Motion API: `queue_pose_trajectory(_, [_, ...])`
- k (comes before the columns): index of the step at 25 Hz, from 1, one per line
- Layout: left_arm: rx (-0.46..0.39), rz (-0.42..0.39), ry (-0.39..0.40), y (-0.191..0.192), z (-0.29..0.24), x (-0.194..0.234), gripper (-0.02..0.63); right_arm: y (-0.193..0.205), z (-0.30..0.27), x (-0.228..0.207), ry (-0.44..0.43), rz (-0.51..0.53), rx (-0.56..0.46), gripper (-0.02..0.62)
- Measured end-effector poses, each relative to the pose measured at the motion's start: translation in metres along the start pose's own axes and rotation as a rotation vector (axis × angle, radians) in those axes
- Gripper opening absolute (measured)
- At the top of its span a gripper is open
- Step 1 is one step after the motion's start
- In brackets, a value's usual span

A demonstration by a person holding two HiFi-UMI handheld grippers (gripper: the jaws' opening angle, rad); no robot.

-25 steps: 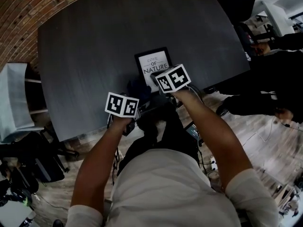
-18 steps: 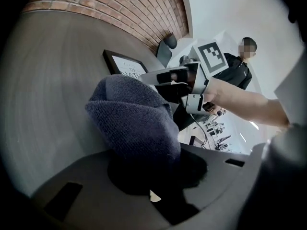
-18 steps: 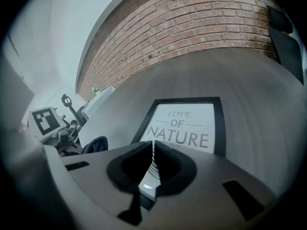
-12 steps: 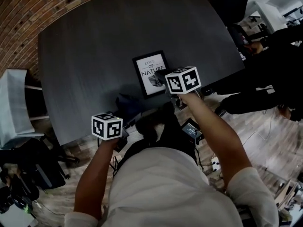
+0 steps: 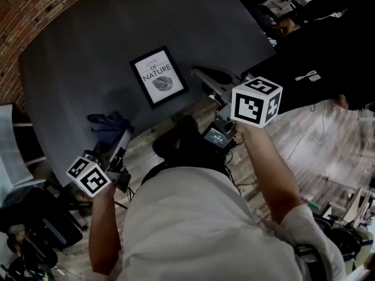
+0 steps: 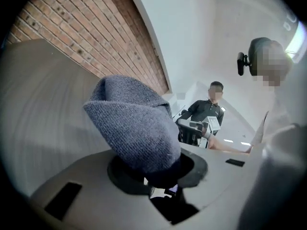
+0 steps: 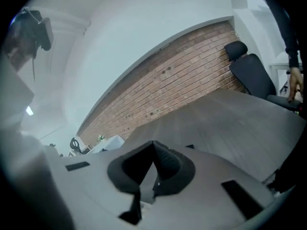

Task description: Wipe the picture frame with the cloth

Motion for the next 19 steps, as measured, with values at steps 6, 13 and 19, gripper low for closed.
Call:
queue_pose_trajectory(6, [-0.063, -0.036, 0.028, -0.007, 0.004, -0.032, 0.097, -0.003, 0.047, 0.001, 0.03, 0.025, -0.037, 0.013])
queue_pose_trajectory(13, [-0.077, -0.036, 0.054, 0.005, -0.026, -0.071, 0.097, -0.005, 0.098, -0.018, 0.049, 0.015, -0.065, 0.012])
queue_pose_trajectory(19, [-0.053, -0.022, 0.055, 0.047, -0.068, -0.102, 0.097, 0.001, 0.166, -0.041, 0.067, 0.046, -0.088, 0.012])
Point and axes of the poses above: the fingertips, and each gripper's own axes: z backward along the fingers, x to its left, y out of its underside, the point moved 5 cm from there along z, backward along the fingers, and after that the axes turned 13 degrees about z, right-handed, at the moved point
